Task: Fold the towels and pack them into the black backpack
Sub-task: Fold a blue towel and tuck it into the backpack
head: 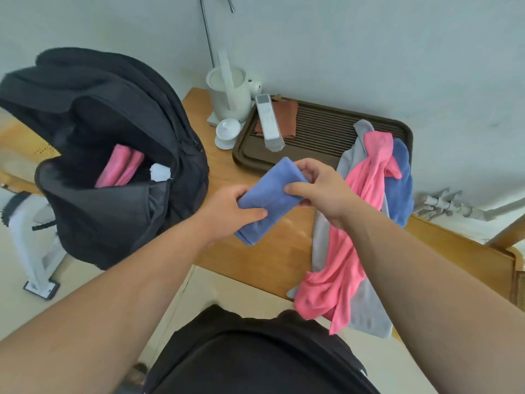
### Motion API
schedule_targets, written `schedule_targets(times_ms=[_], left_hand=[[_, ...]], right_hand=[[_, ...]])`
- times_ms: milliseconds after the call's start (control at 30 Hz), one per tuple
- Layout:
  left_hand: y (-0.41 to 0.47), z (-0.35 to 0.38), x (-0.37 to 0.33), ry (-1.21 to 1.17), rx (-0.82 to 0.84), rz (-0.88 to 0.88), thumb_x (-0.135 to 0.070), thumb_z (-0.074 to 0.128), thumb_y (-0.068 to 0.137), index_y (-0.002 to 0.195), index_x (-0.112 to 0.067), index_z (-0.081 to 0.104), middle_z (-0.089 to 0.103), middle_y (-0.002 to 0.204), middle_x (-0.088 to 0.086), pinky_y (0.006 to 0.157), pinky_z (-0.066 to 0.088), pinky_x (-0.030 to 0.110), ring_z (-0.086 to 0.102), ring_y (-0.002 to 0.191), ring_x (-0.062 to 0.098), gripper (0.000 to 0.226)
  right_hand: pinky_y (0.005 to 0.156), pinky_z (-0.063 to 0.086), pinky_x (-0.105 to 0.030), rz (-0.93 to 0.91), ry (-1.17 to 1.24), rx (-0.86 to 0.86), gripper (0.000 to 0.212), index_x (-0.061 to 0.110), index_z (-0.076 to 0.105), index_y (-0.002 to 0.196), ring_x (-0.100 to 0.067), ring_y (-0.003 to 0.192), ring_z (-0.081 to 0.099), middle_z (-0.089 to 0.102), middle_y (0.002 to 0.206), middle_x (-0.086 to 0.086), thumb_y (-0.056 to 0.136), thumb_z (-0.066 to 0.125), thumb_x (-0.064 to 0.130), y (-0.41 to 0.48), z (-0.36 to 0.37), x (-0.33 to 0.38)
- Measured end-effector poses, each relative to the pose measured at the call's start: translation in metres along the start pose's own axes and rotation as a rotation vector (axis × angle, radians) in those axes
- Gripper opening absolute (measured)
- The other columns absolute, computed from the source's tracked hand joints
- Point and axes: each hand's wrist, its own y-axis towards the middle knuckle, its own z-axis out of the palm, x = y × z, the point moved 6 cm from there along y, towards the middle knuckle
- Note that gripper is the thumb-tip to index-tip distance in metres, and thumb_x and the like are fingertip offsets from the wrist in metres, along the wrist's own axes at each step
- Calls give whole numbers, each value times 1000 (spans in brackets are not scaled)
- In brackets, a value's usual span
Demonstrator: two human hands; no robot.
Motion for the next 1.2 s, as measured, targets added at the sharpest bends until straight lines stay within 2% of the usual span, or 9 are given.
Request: schedule_targets(times_ms=[100, 300, 433, 633, 733, 867, 1000, 1100, 1200], left_hand=[[-8, -29, -10, -100, 36, 89, -27, 81, 83, 126, -30, 56, 72, 97, -10, 70, 56, 24, 70, 86, 3, 50], [-32, -99, -5, -201, 54, 340, -19, 75, 89, 152, -51, 16, 66, 124, -8, 92, 56, 30, 67, 108, 7, 92], [-41, -148, 17, -234, 17, 411, -22, 72, 92, 150, -53, 21, 56, 141, -8, 99, 54, 37, 61, 122, 12, 83], [-50, -193, 54, -133, -71, 360, -38, 68, 93, 141, -37, 43, 70, 104, -10, 75, 56, 22, 69, 91, 4, 54], [-50, -229, 83, 62, -350, 379, -43, 54, 99, 115, -26, 61, 69, 84, -9, 68, 49, 27, 64, 78, 7, 24], [-55, -266, 120, 619, -584, 389, -24, 65, 93, 97, -15, 71, 70, 88, 0, 76, 45, 34, 63, 85, 21, 12], [-43, -294, 164, 856, -449, 235, -59, 44, 90, 97, -21, 72, 70, 88, -3, 84, 48, 42, 63, 89, 22, 48], [-40, -299, 172, 876, -387, 295, -65, 40, 89, 93, -23, 71, 68, 83, -7, 97, 45, 50, 63, 88, 19, 53], [-29, -305, 177, 839, -327, 413, -73, 37, 90, 84, -24, 72, 63, 74, -12, 105, 40, 50, 61, 80, 14, 60]], right_hand=[[63, 53, -29, -110, 115, -182, 40, 22, 65, 117, -17, 83, 67, 71, 103, -12, 80, 80, 21, 0, 22, 37], [97, 55, -35, -229, 236, -425, 57, 38, 40, 144, -8, 116, 64, 59, 136, 6, 94, 67, 33, 0, 115, 83], [88, 56, -22, -222, 219, -327, 78, 49, 9, 154, 5, 113, 62, 50, 138, 20, 100, 59, 23, 2, 181, 96], [84, 59, -49, -155, 76, -376, 39, 39, 47, 120, -16, 96, 69, 65, 110, 5, 94, 61, 14, 13, 230, 92], [87, 57, -38, -74, 17, -256, 35, 45, 54, 112, -5, 93, 65, 66, 101, 16, 93, 60, 17, 32, 254, 93], [102, 49, -32, 20, -33, -35, 46, 44, 48, 136, -2, 109, 58, 58, 122, 20, 97, 58, 24, 64, 288, 96], [83, 52, -27, 29, -118, -12, 59, 47, 38, 141, -12, 98, 61, 58, 114, 6, 94, 54, 15, 86, 305, 102], [72, 54, -34, 3, -252, -34, 47, 46, 46, 118, -26, 81, 63, 63, 99, -11, 91, 50, 8, 98, 310, 102], [57, 47, -27, 30, -308, -25, 39, 41, 50, 105, -16, 66, 52, 58, 84, -9, 92, 47, 4, 110, 318, 99]])
